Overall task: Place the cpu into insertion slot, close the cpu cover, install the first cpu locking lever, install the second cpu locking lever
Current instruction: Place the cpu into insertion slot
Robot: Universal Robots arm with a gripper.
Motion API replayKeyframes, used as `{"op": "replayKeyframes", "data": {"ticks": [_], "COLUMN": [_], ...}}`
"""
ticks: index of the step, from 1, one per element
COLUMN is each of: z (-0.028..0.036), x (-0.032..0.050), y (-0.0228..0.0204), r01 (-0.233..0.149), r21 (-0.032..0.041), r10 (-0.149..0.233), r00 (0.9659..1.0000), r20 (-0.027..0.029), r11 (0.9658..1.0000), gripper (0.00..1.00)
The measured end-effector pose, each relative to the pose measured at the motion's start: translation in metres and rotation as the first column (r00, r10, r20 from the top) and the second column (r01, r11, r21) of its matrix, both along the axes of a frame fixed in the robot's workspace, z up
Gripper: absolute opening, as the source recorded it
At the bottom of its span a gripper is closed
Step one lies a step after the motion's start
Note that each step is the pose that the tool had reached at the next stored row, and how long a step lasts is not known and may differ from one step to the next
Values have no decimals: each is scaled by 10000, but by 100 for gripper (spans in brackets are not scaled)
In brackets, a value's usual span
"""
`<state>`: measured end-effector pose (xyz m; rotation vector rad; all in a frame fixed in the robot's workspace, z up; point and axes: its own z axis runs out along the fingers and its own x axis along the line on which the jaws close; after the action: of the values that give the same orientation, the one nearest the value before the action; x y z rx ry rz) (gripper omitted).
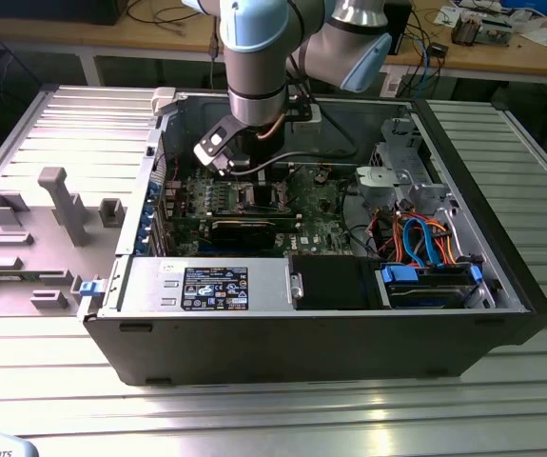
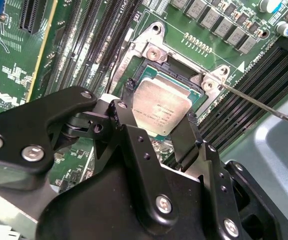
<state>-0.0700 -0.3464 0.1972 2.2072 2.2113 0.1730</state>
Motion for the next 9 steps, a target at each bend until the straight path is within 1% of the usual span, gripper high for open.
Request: {"op": "replayKeyframes", "data": {"ticks": [2,9], "z": [0,1], "x": [-2,-2], "y": [-8,-10], "r01": [7,17], "r21": [2,-1], "r10": [-7,-17], "r00": [10000,10000], "r20": [-3,-3], "r11": [10000,10000], "gripper": [54,54]}}
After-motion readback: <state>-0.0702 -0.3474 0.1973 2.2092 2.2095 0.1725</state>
